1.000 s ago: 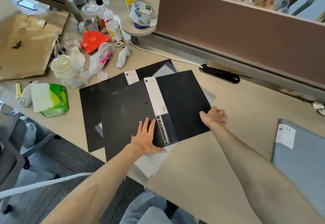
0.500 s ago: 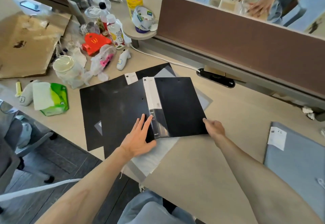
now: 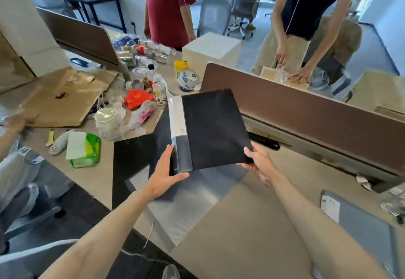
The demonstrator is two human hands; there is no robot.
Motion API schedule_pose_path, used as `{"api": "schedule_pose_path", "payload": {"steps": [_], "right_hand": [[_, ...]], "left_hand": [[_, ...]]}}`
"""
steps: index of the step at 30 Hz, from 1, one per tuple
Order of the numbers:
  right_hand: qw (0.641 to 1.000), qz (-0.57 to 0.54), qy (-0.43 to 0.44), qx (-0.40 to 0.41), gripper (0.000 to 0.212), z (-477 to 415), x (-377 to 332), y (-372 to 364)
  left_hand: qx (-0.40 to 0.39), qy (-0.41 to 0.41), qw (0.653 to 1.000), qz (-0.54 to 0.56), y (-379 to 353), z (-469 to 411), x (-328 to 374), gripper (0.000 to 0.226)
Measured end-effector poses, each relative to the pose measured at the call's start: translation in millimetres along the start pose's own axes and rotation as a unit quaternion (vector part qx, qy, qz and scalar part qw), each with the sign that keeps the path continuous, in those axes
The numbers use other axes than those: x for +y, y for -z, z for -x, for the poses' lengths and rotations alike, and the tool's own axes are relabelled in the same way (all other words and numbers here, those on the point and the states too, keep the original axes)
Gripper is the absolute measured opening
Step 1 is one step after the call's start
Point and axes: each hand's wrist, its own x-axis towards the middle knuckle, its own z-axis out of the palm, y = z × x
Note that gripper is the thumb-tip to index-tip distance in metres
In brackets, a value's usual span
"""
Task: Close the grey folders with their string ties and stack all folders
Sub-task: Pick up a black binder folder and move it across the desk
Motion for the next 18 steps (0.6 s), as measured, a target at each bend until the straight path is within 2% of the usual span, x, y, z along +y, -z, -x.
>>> {"api": "schedule_pose_path", "payload": {"steps": [4, 7, 11, 14, 18], "right_hand": [[0.998, 0.014, 0.065, 0.001, 0.022, 19.1, -29.1, 8.4], [0.995, 0.016, 0.1, 0.008, 0.022, 35.9, -43.9, 20.8], [0.989, 0.048, 0.137, 0.003, 0.022, 63.3, -54.6, 35.6], [0.985, 0.083, 0.153, 0.009, 0.02, 75.9, -49.9, 53.7], [0.978, 0.136, 0.153, 0.045, 0.022, 80.7, -29.8, 69.8]], "left_hand": [[-0.002, -0.044, 0.981, 0.19, 0.5, -3.3, 61.5, 0.115], [0.04, -0.048, 0.964, 0.258, -1.8, -4.2, 103.6, 0.094], [0.113, 0.001, 0.947, 0.301, -11.1, -13.7, 127.8, 0.058], [0.129, 0.063, 0.93, 0.339, -25.5, -14.4, 131.1, 0.052], [0.117, 0.098, 0.904, 0.399, -48.5, -5.3, 134.0, 0.04]]}}
